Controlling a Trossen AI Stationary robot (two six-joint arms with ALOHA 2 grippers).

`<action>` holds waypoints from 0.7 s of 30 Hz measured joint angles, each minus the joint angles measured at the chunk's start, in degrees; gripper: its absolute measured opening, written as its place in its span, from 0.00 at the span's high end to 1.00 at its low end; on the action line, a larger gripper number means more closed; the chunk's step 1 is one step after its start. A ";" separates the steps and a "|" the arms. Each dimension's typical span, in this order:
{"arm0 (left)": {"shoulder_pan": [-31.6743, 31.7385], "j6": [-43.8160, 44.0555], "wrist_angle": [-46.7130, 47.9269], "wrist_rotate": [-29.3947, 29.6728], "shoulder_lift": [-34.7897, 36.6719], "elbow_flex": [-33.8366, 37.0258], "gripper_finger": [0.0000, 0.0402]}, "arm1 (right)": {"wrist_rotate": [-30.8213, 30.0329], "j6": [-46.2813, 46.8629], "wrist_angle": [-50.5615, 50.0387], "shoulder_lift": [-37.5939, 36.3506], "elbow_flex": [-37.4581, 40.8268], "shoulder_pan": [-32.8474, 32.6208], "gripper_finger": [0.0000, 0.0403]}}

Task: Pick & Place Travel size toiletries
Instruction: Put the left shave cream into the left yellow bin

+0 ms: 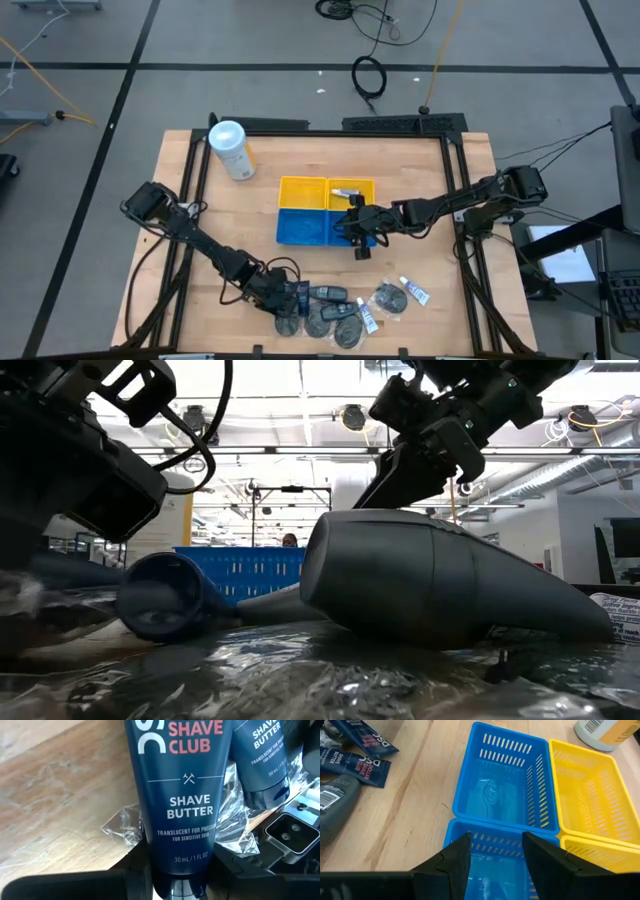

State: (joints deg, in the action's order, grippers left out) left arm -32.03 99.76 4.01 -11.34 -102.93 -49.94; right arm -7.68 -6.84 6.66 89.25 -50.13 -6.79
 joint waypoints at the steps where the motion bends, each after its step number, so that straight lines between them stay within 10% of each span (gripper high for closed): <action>1: 0.01 -0.61 0.82 1.02 0.81 0.07 0.73 | 0.00 0.12 -0.02 0.00 0.00 0.00 0.58; 21: 1.84 -16.97 10.13 21.09 17.93 0.00 0.73 | 0.22 1.33 2.50 0.00 -0.02 -0.07 0.58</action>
State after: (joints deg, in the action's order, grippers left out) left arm -30.19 82.79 14.14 9.75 -84.99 -49.93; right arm -7.46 -5.50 9.15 89.25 -50.15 -6.85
